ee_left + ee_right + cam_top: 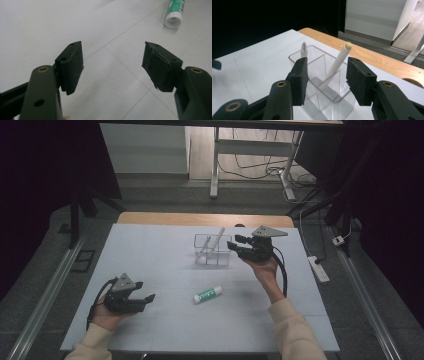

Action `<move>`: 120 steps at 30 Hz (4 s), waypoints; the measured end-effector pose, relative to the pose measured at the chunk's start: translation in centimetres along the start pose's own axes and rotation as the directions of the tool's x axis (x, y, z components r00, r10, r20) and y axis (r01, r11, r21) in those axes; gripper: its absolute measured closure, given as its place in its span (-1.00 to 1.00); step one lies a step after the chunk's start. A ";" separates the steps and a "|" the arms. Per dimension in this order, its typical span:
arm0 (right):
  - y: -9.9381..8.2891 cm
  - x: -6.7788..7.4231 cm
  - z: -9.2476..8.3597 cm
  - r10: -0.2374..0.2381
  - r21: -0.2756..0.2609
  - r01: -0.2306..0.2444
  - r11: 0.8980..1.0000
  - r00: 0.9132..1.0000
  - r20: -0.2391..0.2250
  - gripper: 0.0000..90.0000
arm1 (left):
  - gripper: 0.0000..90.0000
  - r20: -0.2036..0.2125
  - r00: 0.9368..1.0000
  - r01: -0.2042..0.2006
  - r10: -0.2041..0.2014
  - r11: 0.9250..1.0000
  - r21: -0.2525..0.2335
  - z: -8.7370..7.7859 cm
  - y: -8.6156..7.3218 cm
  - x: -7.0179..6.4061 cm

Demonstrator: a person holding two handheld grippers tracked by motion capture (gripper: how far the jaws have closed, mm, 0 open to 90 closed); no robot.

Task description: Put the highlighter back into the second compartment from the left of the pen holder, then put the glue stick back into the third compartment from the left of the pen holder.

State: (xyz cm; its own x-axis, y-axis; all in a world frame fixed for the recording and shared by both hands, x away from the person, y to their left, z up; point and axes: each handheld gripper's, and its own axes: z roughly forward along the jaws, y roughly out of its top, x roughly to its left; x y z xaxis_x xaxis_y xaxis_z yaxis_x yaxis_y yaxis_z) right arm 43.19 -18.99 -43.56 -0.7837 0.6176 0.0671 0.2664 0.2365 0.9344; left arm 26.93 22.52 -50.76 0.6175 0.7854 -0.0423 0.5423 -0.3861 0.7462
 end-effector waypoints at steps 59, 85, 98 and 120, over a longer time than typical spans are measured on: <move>-2.7 4.0 -0.4 -0.198 0.296 0.283 0.912 0.937 -0.286 -0.08 | -0.26 -0.003 1.000 -0.015 0.015 1.000 0.005 0.1 0.0 -0.1; -4.0 6.3 3.0 -0.276 0.427 0.454 0.782 0.866 -0.417 -0.25 | -0.26 -0.002 1.000 -0.019 0.019 1.000 0.010 0.2 0.0 -0.1; -5.3 6.6 5.5 -0.283 0.480 0.532 0.698 0.820 -0.497 -0.20 | -0.27 -0.005 1.000 -0.020 0.020 1.000 0.016 0.3 0.0 -0.1; -6.2 6.3 5.8 -0.286 0.433 0.616 0.658 0.737 -0.613 0.42 | -0.27 -0.005 1.000 -0.024 0.024 1.000 0.019 0.3 0.0 -0.2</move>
State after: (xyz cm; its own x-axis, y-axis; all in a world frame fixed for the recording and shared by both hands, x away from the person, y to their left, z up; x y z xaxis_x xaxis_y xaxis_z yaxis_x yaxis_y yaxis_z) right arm 39.88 -12.22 -50.98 -0.9974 -0.0723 -0.0032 -0.0640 0.8608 0.5049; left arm 27.00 22.22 -50.95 0.6275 0.7783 -0.0216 0.5385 -0.4138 0.7341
